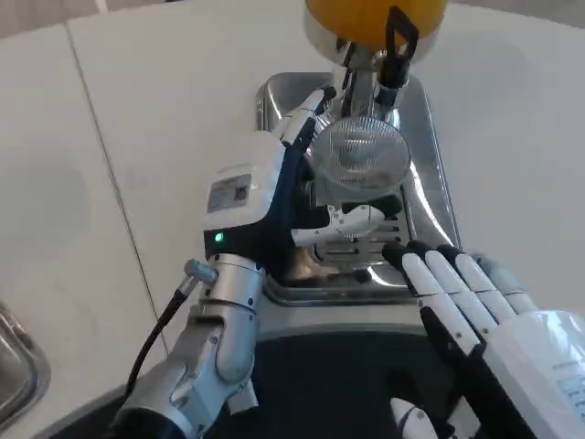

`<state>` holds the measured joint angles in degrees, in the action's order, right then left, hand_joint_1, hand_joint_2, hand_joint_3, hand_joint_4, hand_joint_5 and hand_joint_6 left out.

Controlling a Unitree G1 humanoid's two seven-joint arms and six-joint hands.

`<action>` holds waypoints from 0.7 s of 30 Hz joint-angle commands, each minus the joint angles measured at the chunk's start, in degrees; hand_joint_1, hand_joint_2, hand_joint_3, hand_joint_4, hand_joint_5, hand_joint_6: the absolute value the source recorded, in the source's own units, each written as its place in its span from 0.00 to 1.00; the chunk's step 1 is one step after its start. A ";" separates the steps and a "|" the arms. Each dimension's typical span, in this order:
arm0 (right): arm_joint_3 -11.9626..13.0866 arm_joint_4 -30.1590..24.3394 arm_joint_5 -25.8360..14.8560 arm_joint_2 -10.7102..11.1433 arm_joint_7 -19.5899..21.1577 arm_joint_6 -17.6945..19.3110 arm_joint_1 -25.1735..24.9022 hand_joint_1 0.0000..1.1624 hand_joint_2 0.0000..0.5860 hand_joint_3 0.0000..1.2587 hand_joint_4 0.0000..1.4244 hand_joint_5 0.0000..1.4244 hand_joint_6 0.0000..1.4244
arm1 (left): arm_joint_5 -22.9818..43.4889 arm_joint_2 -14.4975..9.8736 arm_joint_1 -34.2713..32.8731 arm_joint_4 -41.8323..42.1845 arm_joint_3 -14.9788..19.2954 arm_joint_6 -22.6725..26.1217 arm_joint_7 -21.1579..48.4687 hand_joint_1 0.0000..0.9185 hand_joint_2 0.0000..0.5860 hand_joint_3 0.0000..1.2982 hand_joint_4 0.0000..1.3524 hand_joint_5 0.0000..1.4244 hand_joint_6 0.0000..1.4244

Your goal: Grasp the cup under the faucet to collect the drink, then remove the cup.

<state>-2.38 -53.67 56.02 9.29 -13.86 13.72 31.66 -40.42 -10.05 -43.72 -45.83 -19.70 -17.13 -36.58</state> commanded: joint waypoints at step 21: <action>-2.46 0.53 1.98 -0.62 2.00 0.46 1.29 0.13 0.97 0.00 0.00 0.00 0.00 | 4.78 -9.41 10.17 18.59 5.29 -2.89 8.51 0.20 0.03 0.03 0.02 0.28 0.23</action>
<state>-4.73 -53.42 57.30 8.78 -12.99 13.73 31.85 -36.27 -18.77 -35.34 -29.68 -15.35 -20.30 -29.36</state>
